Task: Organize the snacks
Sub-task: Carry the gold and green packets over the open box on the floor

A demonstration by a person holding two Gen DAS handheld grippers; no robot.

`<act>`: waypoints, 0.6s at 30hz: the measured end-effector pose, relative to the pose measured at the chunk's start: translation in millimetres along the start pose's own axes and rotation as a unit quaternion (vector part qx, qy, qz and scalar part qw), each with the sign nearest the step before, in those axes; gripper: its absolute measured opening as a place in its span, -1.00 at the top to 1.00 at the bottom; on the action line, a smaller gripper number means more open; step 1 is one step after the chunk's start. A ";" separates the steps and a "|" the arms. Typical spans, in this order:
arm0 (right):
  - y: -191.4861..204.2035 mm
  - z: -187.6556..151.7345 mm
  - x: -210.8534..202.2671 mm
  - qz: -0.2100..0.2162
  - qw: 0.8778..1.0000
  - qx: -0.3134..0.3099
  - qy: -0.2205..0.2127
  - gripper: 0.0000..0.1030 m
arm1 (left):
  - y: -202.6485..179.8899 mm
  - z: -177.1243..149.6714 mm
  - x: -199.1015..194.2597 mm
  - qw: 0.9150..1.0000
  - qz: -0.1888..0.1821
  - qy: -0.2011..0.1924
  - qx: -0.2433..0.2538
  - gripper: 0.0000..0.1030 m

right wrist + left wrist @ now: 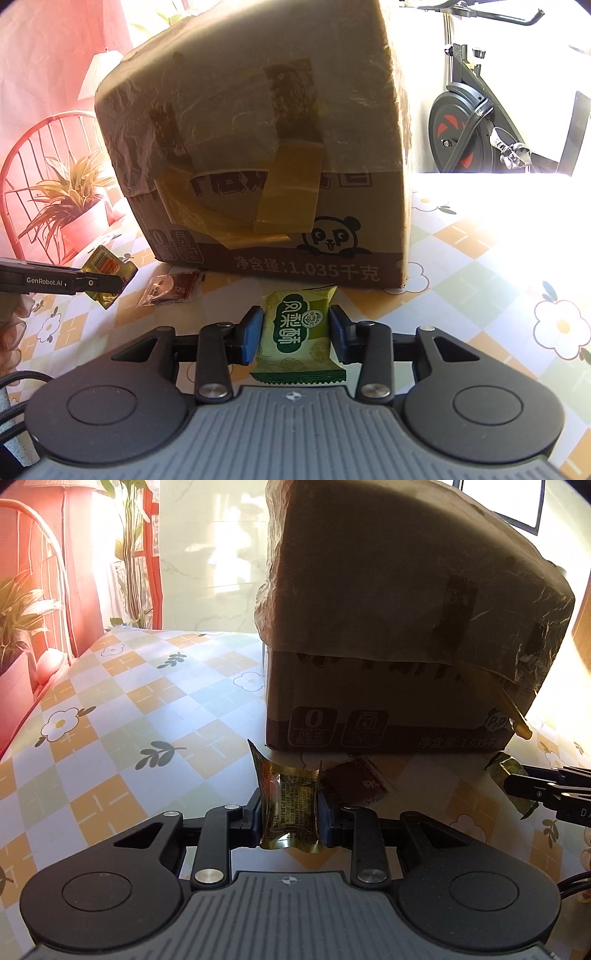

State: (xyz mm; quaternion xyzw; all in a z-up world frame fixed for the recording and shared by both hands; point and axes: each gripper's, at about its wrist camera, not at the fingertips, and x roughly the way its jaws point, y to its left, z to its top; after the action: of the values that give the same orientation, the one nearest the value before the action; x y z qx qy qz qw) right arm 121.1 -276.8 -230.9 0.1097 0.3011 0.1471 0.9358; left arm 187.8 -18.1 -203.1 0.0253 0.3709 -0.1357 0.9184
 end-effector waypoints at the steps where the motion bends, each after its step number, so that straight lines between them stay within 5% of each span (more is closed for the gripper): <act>1: 1.6 1.2 -3.6 0.001 1.000 -0.003 -0.004 0.21 | -0.5 1.7 -4.5 1.000 -0.001 -0.006 0.001 0.41; 8: 12.0 18.0 -42.2 0.006 0.999 -0.024 -0.045 0.21 | -9.3 22.8 -52.3 0.998 -0.024 -0.065 0.002 0.41; 18: 31.5 76.1 -97.7 0.017 0.989 -0.062 -0.134 0.21 | -33.9 80.3 -118.4 0.983 -0.068 -0.169 0.016 0.39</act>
State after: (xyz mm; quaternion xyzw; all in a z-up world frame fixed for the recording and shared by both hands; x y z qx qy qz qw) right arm 84.1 -289.6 -109.3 0.0755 0.1619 0.1653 0.9699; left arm 151.3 -35.3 -61.7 -0.0081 0.2093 -0.2061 0.9559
